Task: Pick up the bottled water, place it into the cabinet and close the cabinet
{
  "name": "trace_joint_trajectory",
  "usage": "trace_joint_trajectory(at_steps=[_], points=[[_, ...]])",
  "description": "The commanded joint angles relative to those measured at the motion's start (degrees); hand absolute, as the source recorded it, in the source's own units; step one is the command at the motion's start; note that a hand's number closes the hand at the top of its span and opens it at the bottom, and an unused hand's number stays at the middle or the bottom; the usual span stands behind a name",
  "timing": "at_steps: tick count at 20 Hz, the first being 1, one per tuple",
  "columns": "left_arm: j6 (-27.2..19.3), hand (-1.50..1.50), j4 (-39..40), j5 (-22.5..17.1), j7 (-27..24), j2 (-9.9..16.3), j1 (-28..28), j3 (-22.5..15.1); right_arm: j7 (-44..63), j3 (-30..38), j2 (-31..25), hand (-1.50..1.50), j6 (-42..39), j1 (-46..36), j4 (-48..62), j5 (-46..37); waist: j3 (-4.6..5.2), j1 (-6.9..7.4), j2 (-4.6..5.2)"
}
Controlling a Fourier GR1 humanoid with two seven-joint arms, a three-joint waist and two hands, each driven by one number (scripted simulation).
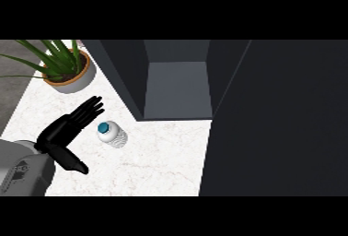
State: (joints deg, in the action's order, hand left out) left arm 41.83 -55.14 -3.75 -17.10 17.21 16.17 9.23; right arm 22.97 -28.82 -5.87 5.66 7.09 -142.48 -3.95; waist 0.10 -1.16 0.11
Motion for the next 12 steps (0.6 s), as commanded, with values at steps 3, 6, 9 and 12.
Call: trace_joint_trajectory(at_steps=[3,6,9,12], points=[[-0.85,-1.50,15.21,6.54,-11.68,0.96,4.50,-0.63,4.37,-1.75,-2.56,-1.50,0.39,1.29,-9.19,-4.42,0.08,-0.78,0.12],[-1.60,-1.50,21.74,9.22,-17.14,0.96,7.11,-1.69,3.77,0.27,-1.48,-1.50,1.38,-2.00,-5.12,-3.92,0.11,-0.61,0.32],[-7.21,-1.50,24.87,10.11,-17.49,-3.68,10.17,-2.36,-2.71,-0.67,-2.96,-1.50,1.06,3.29,-3.92,-2.89,0.01,-0.77,0.19],[-3.38,-1.50,29.76,10.60,-23.70,-0.23,10.58,-2.10,2.36,0.45,-2.76,-1.50,1.63,-1.49,-4.81,-3.06,0.10,-0.56,0.32]])
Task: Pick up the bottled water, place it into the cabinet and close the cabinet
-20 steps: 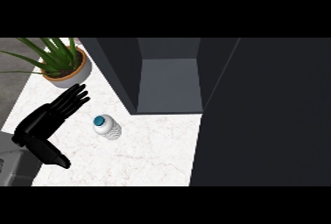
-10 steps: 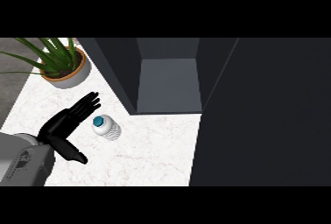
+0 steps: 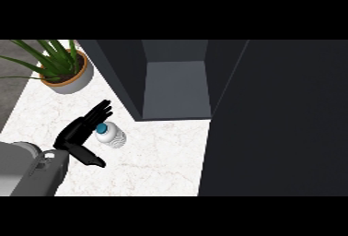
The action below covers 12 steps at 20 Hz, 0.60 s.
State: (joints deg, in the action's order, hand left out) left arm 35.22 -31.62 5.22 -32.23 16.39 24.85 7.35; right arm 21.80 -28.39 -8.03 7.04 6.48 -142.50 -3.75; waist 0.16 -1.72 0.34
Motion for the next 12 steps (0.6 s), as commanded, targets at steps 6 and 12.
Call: trace_joint_trajectory(at_steps=[6,12], points=[[0.75,-1.50,12.03,2.90,-13.60,-0.23,2.94,-0.66,4.75,-0.03,-1.53,-1.50,1.48,-0.78,-7.10,-3.02,0.09,-0.34,0.14],[-2.88,-1.50,15.82,1.43,-14.23,-2.66,6.69,1.17,-0.54,-0.22,-3.68,-1.50,0.73,3.71,-6.30,-2.32,0.00,-0.74,0.05]])
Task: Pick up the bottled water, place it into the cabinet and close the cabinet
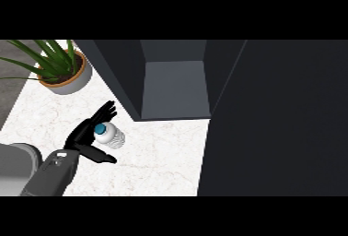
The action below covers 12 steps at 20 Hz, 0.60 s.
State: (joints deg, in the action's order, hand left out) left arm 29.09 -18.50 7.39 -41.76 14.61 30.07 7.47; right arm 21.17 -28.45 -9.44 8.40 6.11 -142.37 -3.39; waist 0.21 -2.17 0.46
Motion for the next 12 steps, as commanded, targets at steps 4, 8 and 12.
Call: trace_joint_trajectory(at_steps=[4,8,12], points=[[3.96,-1.50,3.36,-0.29,-9.39,-1.69,0.47,0.43,1.76,-0.85,-2.58,-1.50,-0.13,2.84,-6.59,-2.30,0.02,-0.35,0.00],[4.24,1.50,5.01,-0.33,-8.19,-4.13,2.63,0.07,1.13,-0.93,-2.21,-1.50,0.68,2.24,-7.03,-1.59,0.05,-0.66,0.09],[7.23,1.50,3.60,1.31,-10.24,-3.16,3.72,-2.11,0.93,0.17,-2.13,-1.50,1.00,-0.04,-3.85,-1.50,0.04,-0.18,0.15]])
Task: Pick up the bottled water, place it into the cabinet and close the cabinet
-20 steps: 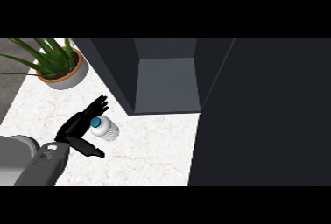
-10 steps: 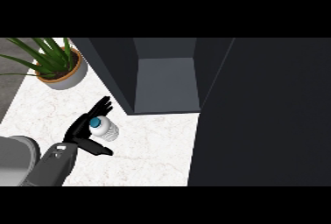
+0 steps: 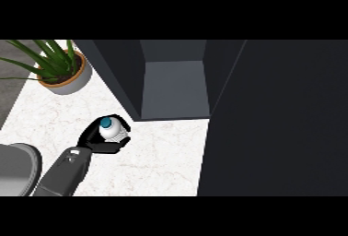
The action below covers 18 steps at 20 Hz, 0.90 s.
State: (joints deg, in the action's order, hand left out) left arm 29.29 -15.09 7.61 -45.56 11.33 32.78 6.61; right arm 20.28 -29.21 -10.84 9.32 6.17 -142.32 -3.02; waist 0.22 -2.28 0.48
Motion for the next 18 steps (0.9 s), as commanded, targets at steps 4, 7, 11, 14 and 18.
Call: trace_joint_trajectory(at_steps=[4,7,11,14,18], points=[[-4.76,1.50,-4.44,4.59,-13.22,-1.98,-1.34,-4.12,-1.29,-1.53,-0.70,-1.50,0.50,2.77,-2.36,-2.41,-0.10,0.65,-0.27],[-18.20,1.50,-6.19,0.85,-10.91,-3.88,-4.29,0.79,-0.53,0.21,-1.94,-1.50,0.62,2.56,-4.51,-1.51,-0.19,1.53,-0.64],[-31.04,1.50,-9.16,-1.52,-12.52,-7.97,-7.69,4.29,0.02,0.28,-1.81,-1.50,1.66,2.20,-2.58,-1.78,-0.21,2.09,-0.74],[-31.73,1.50,-12.06,-3.25,-13.96,-11.07,-8.04,4.86,1.81,-4.47,-2.24,-1.50,2.55,4.13,-7.21,-4.90,-0.17,1.55,-0.87],[-29.46,1.50,-22.31,-10.21,-8.00,-11.23,-12.42,-2.95,2.76,-2.41,-3.30,-1.50,2.86,4.90,-7.83,-3.30,-0.26,2.06,-1.07]])
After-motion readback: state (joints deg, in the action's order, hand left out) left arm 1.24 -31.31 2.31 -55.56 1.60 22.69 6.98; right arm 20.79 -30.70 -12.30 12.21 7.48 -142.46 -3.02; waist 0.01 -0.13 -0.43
